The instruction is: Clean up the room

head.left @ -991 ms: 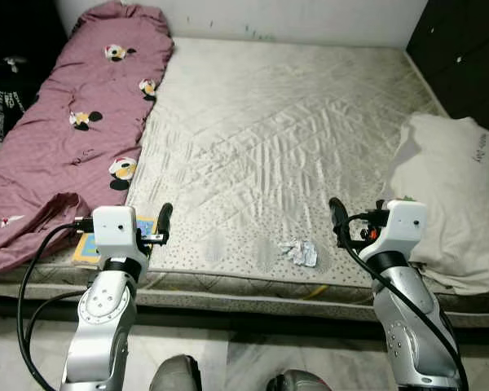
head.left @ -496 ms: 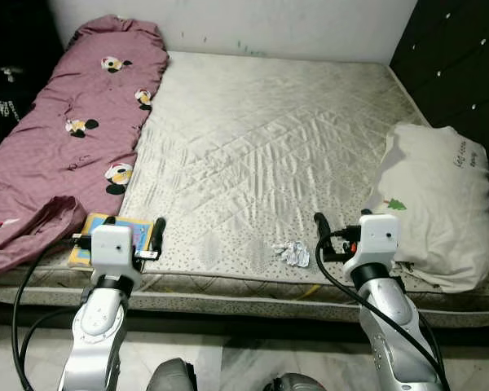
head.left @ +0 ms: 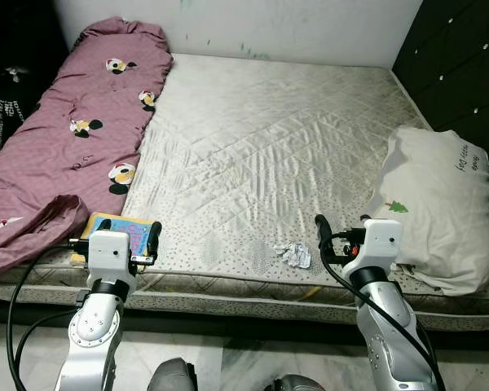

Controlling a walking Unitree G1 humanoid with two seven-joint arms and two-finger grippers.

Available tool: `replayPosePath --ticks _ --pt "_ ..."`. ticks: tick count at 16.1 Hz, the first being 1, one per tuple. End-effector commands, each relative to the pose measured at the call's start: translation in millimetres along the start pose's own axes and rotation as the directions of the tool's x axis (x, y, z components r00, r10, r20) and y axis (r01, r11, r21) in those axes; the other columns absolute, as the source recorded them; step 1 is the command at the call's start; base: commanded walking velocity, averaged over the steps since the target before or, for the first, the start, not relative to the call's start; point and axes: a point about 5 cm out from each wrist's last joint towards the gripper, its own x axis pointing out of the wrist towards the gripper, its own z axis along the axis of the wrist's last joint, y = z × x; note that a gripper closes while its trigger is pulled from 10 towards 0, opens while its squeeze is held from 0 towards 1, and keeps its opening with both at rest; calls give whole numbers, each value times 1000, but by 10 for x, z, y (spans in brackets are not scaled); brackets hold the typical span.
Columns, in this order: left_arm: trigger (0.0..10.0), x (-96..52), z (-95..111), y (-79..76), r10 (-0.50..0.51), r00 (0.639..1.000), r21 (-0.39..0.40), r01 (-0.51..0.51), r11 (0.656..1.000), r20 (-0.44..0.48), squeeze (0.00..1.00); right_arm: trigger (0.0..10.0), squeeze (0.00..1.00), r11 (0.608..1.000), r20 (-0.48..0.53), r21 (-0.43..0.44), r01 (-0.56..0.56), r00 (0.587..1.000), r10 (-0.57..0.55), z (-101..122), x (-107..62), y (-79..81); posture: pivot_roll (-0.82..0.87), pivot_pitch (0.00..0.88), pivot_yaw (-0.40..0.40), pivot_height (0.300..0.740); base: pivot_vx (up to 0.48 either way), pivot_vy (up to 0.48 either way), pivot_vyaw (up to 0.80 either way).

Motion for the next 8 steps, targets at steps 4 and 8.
replayPosePath --ticks 4,8 --pt "10000 81 163 -25 -13 999 -39 14 999 42 0 10000 0 999 11 32 4 1000 -5 77 31 -27 5 68 -68 707 0 0 0" --pt "10000 191 227 -11 6 998 -32 -4 999 62 0 10000 0 1000 26 25 -6 1000 6 122 79 -39 1 54 -70 659 0 0 0"
